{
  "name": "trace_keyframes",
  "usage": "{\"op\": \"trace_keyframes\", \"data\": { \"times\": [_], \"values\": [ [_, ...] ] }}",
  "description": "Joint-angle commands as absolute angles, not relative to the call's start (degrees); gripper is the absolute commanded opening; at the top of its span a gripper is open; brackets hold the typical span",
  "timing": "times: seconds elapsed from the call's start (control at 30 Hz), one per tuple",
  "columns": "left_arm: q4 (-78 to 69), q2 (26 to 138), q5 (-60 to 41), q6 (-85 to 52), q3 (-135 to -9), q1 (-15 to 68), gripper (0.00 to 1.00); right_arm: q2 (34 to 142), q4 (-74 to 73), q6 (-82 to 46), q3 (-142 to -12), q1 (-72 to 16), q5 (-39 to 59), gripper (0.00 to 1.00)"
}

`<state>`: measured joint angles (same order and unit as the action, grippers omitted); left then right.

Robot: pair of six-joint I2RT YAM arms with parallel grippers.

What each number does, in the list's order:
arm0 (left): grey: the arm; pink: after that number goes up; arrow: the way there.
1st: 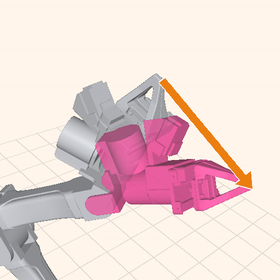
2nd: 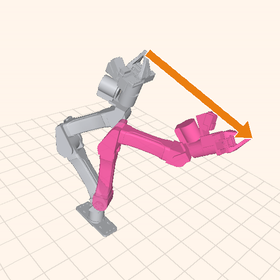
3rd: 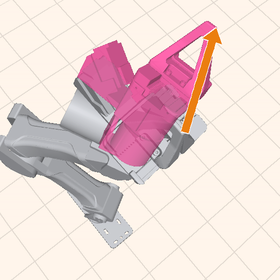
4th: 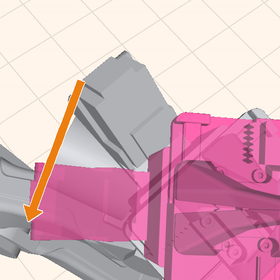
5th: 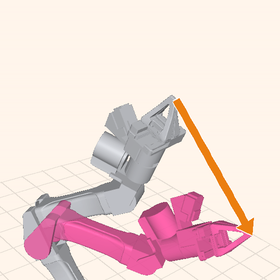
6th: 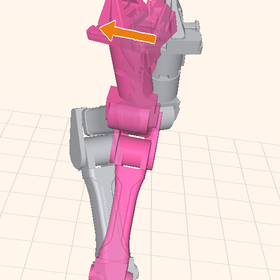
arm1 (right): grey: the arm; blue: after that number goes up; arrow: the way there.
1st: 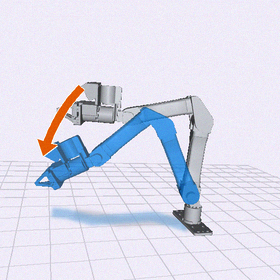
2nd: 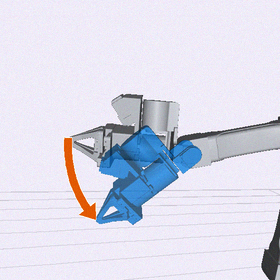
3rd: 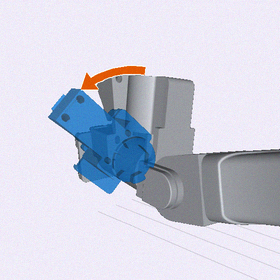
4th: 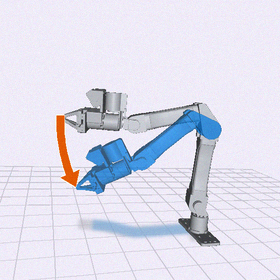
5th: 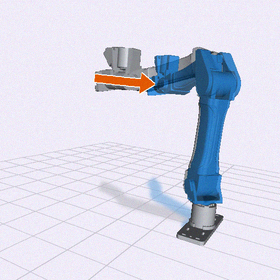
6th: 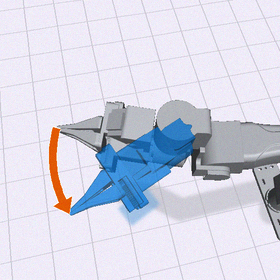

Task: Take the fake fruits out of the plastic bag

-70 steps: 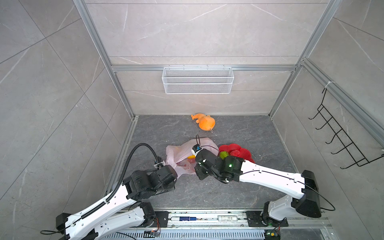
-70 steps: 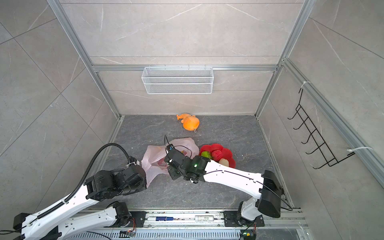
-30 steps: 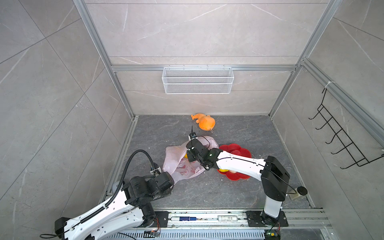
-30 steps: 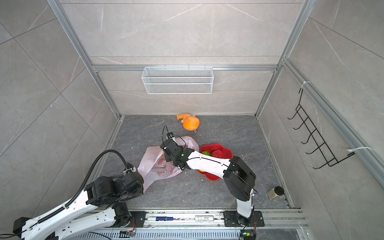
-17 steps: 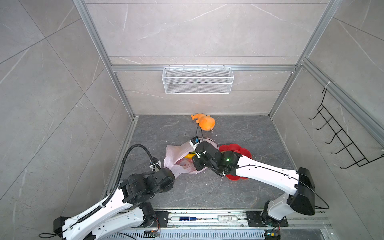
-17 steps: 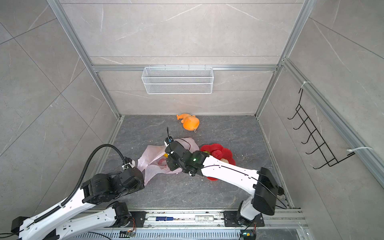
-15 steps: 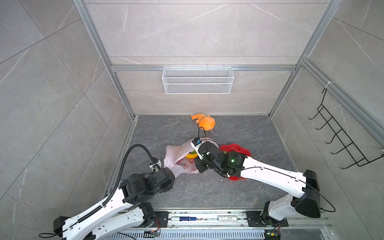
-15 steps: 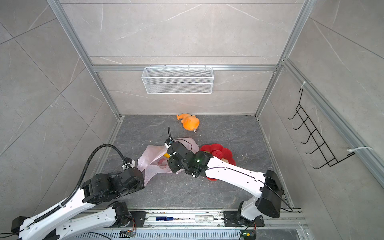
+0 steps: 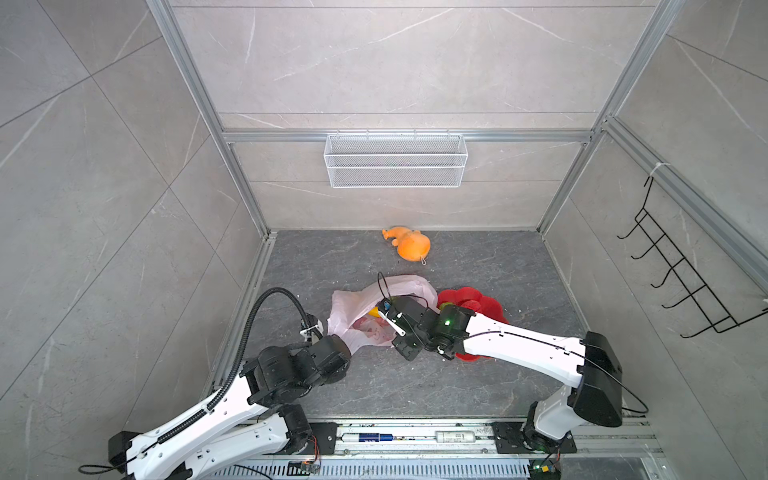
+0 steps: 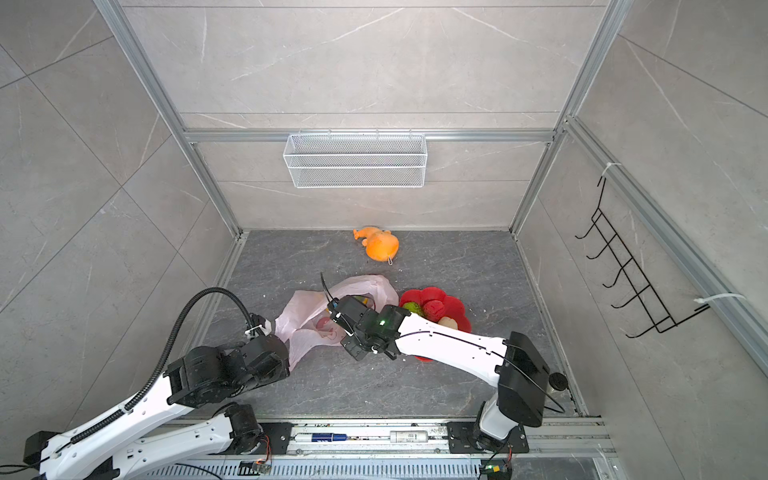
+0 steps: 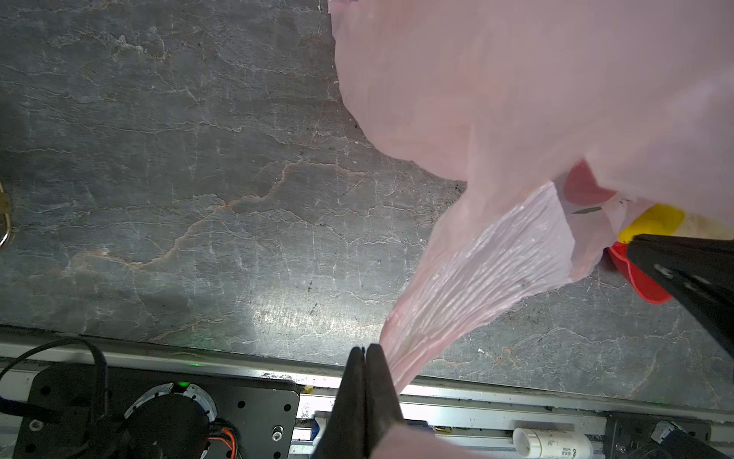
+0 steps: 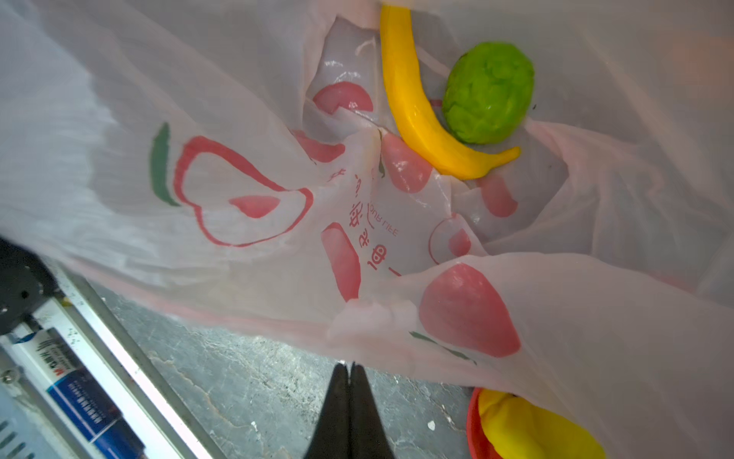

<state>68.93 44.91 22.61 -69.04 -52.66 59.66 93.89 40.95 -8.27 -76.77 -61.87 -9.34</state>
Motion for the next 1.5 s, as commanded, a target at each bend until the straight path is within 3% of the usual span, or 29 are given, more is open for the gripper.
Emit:
{"op": "trace_keyframes", "data": {
  "times": [0.0, 0.57, 1.47],
  "values": [
    [68.73, 44.67, 23.73, -68.82, -52.3, 59.93, 0.0, 96.02, 42.14, -6.1, -76.97, -62.22, -9.92, 0.0],
    [68.2, 44.02, 20.81, -69.35, -46.9, 60.53, 0.0, 104.16, 47.08, -5.17, -88.34, -60.56, -11.64, 0.0],
    [66.91, 38.28, 25.71, -70.83, -49.42, 61.06, 0.0, 107.97, 39.69, -2.12, -84.73, -57.36, -9.79, 0.0]
  ]
}}
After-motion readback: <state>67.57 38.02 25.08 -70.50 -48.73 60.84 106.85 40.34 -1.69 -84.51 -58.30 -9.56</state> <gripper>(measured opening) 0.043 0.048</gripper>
